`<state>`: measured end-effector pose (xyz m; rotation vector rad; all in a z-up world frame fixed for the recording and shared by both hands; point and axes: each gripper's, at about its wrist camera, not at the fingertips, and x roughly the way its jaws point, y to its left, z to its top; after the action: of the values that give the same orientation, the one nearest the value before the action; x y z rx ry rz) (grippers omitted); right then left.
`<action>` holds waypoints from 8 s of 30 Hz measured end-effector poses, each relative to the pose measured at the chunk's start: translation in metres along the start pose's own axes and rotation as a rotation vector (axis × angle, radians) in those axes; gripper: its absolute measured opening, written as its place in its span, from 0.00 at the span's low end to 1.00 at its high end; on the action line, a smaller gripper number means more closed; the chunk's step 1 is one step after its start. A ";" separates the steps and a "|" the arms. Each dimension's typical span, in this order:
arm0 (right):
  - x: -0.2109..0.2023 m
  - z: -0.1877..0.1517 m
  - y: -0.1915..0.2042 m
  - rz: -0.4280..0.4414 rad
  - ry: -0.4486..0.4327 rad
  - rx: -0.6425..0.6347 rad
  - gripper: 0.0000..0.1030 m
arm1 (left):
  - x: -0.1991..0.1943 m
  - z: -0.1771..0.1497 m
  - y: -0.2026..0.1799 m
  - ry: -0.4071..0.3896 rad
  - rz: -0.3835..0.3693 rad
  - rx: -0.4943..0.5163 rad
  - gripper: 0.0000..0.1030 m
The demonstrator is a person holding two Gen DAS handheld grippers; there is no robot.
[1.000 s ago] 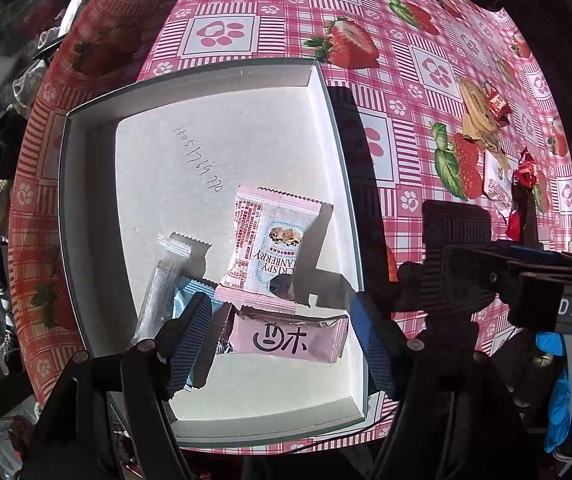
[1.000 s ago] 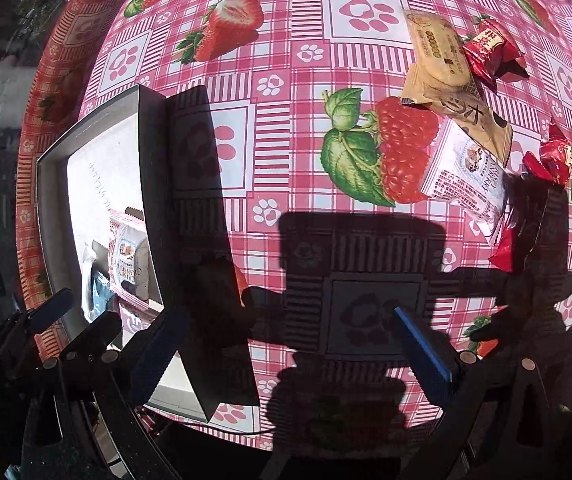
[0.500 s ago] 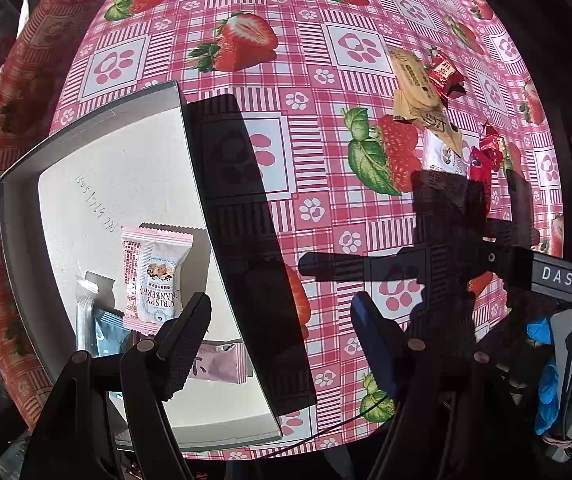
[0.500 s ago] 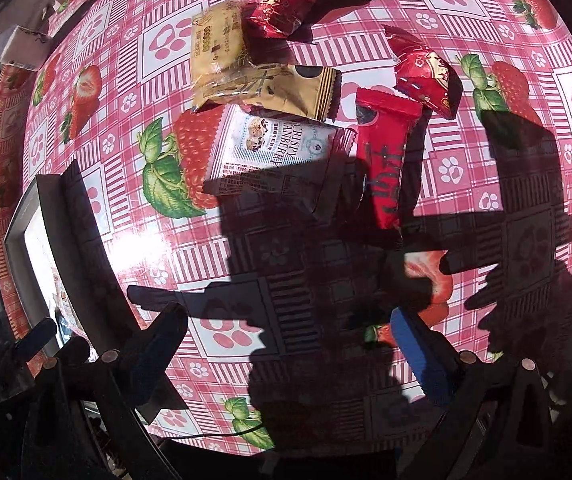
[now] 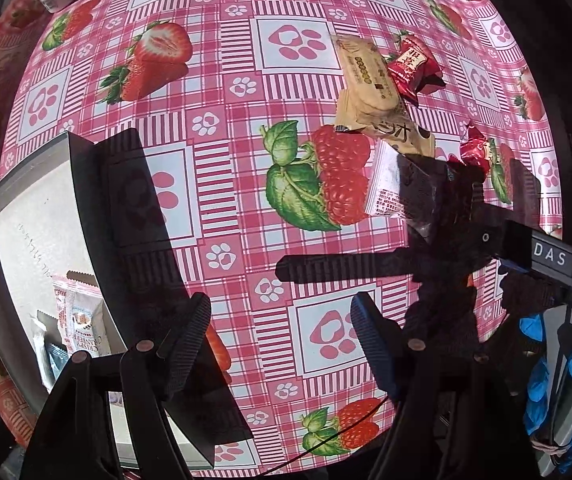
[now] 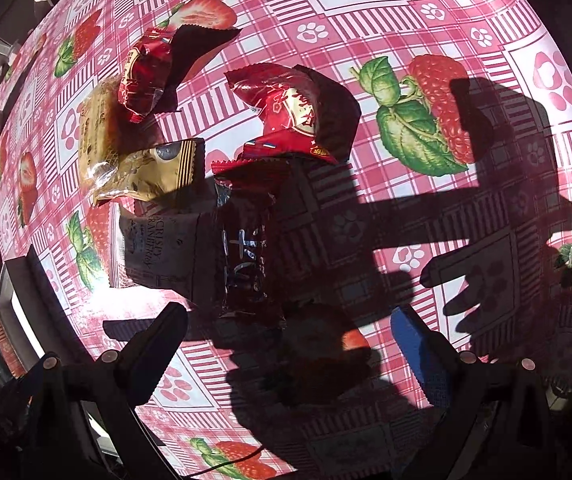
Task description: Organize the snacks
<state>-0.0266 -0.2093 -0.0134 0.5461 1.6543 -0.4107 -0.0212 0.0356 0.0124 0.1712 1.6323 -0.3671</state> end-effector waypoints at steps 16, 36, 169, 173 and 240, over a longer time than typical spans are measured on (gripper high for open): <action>0.036 0.035 -0.040 -0.085 0.000 -0.036 0.99 | 0.015 0.060 -0.055 -0.004 -0.030 -0.078 0.74; 0.032 0.016 -0.025 -0.116 -0.021 -0.112 1.00 | 0.056 0.097 -0.068 0.010 0.158 0.012 0.78; 0.043 -0.111 0.048 -0.119 0.100 -0.341 0.86 | 0.068 -0.067 -0.042 0.085 0.172 0.362 0.82; 0.046 -0.105 0.044 -0.134 0.117 -0.341 0.94 | 0.069 -0.063 -0.040 0.097 0.173 0.352 0.86; 0.047 -0.097 0.029 -0.160 0.099 -0.321 1.00 | 0.075 -0.055 -0.020 0.119 0.175 0.315 1.00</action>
<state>-0.0945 -0.1263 -0.0437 0.1987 1.8219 -0.2289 -0.0868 0.0272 -0.0559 0.5791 1.6538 -0.4852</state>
